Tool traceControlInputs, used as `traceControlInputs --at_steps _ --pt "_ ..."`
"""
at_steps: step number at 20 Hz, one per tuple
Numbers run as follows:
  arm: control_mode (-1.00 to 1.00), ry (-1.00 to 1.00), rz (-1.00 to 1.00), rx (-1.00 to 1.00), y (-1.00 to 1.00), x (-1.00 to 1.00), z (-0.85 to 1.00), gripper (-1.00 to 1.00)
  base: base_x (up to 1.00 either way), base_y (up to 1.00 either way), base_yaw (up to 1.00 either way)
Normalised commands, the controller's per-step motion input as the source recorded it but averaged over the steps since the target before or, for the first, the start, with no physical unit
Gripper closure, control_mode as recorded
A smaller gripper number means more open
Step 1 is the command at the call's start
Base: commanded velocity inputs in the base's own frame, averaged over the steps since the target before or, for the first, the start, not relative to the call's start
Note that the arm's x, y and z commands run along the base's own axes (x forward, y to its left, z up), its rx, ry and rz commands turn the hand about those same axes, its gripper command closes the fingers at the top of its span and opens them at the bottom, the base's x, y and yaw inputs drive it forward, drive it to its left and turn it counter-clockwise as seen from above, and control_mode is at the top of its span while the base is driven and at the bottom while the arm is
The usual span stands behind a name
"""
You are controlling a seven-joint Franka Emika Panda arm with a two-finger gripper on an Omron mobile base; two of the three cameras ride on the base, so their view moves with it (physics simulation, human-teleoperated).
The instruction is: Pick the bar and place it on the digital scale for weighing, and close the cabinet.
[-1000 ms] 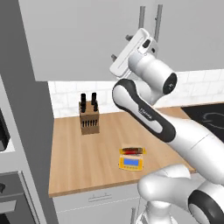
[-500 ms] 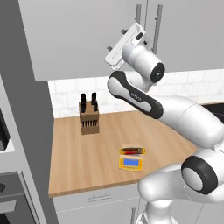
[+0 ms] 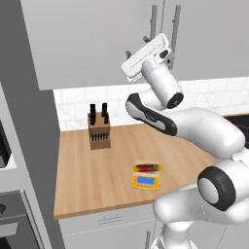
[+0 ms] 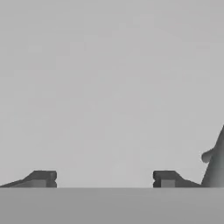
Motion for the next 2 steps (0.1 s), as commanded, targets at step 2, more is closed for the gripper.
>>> traceControlInputs --at_steps 2 --pt "-1.00 0.04 0.00 0.16 -0.86 -0.35 0.25 -1.00 0.00 0.00 0.00"
